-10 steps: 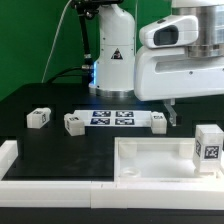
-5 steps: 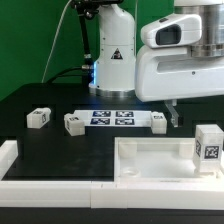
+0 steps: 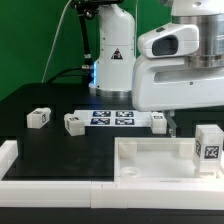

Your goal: Assemble one leg

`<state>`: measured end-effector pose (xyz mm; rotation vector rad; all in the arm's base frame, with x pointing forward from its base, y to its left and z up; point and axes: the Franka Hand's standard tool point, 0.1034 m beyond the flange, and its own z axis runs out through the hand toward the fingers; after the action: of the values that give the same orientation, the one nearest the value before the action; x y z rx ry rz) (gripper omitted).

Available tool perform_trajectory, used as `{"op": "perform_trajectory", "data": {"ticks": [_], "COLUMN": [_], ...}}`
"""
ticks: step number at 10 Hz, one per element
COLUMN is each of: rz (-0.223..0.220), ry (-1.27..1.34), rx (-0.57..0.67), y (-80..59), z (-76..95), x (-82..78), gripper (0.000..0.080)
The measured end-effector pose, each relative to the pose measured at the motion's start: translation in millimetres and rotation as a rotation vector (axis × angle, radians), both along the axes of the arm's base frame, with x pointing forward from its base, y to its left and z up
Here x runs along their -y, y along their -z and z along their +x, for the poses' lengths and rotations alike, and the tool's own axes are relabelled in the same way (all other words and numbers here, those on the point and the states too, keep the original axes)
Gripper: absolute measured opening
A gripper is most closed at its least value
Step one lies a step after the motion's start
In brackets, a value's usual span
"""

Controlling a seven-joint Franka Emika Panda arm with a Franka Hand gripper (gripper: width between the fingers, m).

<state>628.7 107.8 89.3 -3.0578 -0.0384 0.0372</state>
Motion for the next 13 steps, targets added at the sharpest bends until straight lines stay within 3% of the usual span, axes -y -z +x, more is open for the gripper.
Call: {"op": "perform_trajectory", "data": {"ticks": [1, 3, 4, 5, 9, 11, 13], "rz": [0.0, 0.0, 0.0, 0.0, 0.0, -0.005, 0.022], "ry": [-0.001, -0.001, -0.001, -0.001, 0.088, 0.397, 0.722], "rx": [0.0, 0.002, 0.002, 0.002, -0.006, -0.036, -0.043], "y": [0.5, 0.5, 0.5, 0.5, 0.5, 1.0, 1.5], "z": [-0.1, 0.1, 0.1, 0.1, 0.0, -4.7, -1.9], "x": [-0.6, -0.3, -0.3, -0.3, -1.1, -5.3, -9.7], "gripper": [0.0649, 0.0387, 0.0387, 0.0291, 0.0291, 0.0291, 0.0291]}}
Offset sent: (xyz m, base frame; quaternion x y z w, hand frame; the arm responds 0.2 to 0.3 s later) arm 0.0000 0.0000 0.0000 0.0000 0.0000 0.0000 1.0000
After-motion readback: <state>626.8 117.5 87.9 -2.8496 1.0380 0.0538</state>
